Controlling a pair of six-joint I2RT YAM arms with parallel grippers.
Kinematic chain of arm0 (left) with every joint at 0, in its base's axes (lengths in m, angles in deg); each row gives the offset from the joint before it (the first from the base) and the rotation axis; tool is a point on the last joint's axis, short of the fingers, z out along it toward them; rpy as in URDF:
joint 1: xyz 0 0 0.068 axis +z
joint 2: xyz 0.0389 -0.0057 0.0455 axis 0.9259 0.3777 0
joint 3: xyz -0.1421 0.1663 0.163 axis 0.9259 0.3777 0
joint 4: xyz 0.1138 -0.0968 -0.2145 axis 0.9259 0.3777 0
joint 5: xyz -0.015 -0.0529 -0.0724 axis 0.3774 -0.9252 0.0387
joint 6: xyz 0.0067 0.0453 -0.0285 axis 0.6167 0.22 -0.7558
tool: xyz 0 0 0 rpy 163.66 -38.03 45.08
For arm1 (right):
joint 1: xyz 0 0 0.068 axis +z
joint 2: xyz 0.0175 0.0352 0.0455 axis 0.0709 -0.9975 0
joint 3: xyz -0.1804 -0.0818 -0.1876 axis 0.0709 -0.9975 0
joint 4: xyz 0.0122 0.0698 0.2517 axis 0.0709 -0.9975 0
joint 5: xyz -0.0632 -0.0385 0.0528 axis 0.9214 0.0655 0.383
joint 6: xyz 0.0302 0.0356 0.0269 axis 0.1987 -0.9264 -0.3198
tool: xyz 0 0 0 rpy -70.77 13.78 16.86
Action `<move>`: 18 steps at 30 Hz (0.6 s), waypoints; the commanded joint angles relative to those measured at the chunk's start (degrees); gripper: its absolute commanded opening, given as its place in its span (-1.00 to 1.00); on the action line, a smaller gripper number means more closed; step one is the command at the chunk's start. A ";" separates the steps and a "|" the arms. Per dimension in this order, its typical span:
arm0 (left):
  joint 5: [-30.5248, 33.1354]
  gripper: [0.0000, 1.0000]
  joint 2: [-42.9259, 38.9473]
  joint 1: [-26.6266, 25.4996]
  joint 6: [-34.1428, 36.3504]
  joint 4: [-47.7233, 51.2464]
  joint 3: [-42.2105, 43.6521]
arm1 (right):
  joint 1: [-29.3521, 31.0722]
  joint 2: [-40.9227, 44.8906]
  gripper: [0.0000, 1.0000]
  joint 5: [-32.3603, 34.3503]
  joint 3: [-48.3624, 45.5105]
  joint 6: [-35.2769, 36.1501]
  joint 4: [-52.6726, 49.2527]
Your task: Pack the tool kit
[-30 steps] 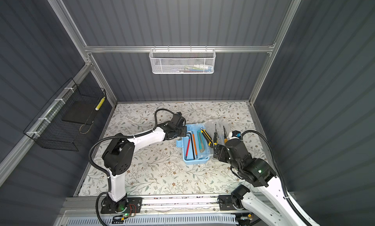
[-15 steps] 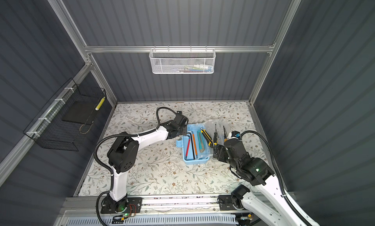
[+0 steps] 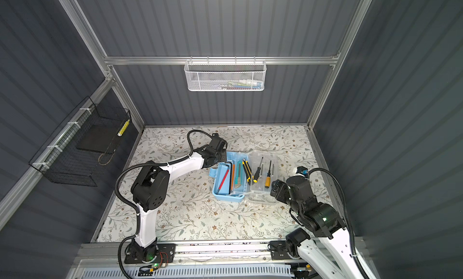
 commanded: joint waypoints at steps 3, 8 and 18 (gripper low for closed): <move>2.12 -1.00 -3.70 2.68 -1.61 1.47 4.06 | -6.96 1.62 0.70 -6.78 -4.01 1.55 0.29; 2.20 -1.00 -6.24 3.72 -2.39 -0.69 9.02 | -13.22 1.31 0.58 -15.97 -11.65 1.38 6.51; 1.21 -1.00 -6.84 3.99 -1.90 -1.40 9.39 | -17.10 -1.85 0.24 -21.48 -19.89 -0.26 16.38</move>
